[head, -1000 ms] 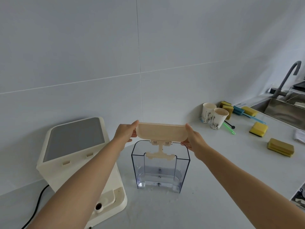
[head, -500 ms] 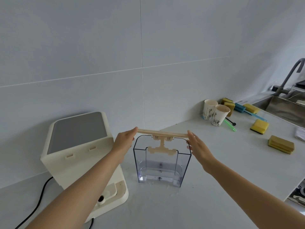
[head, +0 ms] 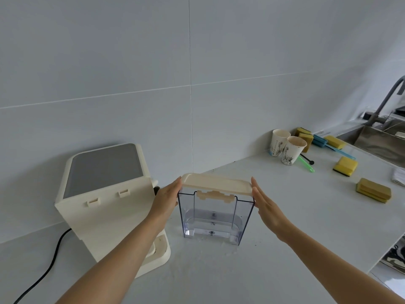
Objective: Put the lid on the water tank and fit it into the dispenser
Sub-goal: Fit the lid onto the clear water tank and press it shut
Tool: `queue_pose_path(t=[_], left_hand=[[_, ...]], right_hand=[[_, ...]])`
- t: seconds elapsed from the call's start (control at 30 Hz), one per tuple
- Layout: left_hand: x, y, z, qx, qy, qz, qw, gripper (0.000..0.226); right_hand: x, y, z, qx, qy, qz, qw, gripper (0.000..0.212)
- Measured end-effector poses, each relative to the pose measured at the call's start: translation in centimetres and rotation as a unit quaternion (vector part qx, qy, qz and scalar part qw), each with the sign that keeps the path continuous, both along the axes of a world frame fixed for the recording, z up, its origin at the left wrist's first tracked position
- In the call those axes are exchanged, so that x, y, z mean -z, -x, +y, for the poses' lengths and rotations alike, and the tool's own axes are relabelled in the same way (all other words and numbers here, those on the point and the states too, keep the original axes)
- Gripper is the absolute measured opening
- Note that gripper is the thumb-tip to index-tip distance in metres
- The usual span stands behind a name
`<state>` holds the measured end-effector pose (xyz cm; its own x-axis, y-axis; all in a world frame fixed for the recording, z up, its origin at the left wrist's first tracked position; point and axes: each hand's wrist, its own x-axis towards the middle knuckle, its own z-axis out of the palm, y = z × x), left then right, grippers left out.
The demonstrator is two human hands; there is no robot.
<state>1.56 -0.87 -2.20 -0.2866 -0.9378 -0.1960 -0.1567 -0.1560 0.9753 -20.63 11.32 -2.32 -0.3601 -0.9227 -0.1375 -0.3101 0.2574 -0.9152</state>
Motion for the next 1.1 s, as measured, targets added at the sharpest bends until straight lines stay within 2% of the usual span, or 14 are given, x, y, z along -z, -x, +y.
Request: queue_pose_path(t=[0.13,0.27,0.47,0.63,0.7,0.77,0.83,0.93,1.1], left_hand=[[0.3,0.0,0.4,-0.021,-0.003,0.005,1.0,0.036],[0.4,0.0,0.8,-0.017,-0.009,0.003,1.0,0.021],[0.6,0.0,1.0,-0.011,-0.018,0.004,1.0,0.015],[1.0,0.4,1.3,-0.031,-0.026,0.001,0.999,0.015],[1.0,1.0,1.5,-0.04,-0.051,0.012,0.998,0.021],[0.7,2.0,2.0,-0.052,-0.076,0.019,0.996,0.04],[0.4,3.0,2.5,-0.065,-0.101,0.022,0.993,0.049],[-0.1,4.1,2.9,-0.082,-0.122,0.019,0.989,0.059],[-0.1,4.7,2.5,-0.095,-0.132,-0.002,0.987,0.051]], right_hand=[[0.3,0.1,0.2,-0.011,-0.018,0.057,0.998,0.047],[0.4,0.1,0.2,-0.013,-0.035,0.095,0.995,0.043],[0.6,0.2,0.3,-0.014,-0.041,0.126,0.991,0.036],[-0.1,0.7,-0.5,-0.015,-0.04,0.132,0.99,0.05],[-0.7,1.1,-1.5,-0.009,-0.039,0.115,0.993,0.056],[-1.3,1.2,-2.6,-0.007,-0.036,0.065,0.997,0.058],[-1.8,1.1,-3.7,-0.014,-0.051,0.024,0.998,0.058],[-2.0,0.7,-4.7,-0.024,-0.08,0.015,0.996,0.053],[-2.4,0.2,-4.9,-0.029,-0.092,0.052,0.994,0.039]])
